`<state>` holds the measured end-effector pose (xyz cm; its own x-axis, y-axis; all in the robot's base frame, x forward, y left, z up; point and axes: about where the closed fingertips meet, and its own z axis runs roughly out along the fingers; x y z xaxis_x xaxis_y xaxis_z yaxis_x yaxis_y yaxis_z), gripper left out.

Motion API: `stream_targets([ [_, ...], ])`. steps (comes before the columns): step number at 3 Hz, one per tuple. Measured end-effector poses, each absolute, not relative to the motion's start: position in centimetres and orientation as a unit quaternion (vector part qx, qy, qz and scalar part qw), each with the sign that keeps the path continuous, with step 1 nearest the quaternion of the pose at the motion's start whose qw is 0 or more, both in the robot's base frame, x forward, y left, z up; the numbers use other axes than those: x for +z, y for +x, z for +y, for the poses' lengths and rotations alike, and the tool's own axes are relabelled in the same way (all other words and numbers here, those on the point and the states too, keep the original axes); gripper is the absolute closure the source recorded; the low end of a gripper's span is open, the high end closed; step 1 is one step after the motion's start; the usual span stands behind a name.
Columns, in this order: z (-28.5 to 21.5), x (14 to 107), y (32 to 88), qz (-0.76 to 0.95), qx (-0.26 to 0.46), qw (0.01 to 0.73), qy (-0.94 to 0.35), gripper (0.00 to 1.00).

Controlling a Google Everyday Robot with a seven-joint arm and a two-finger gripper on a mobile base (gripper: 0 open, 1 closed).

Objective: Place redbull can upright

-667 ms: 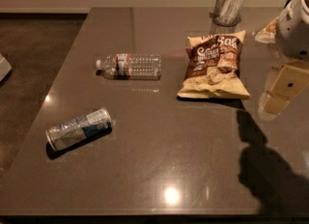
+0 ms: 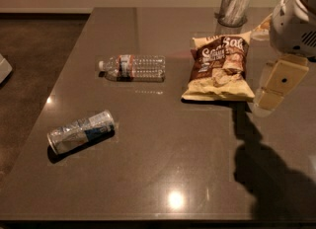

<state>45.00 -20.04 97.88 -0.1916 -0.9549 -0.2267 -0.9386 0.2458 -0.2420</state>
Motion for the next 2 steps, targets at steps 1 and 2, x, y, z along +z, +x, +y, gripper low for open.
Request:
stream_targets([
  [1,-17.3,98.1,46.7,0.754,-0.013,0.176,-0.633,0.00],
  [2,-12.9,97.8,48.7,0.725,0.008,0.181,-0.664,0.00],
])
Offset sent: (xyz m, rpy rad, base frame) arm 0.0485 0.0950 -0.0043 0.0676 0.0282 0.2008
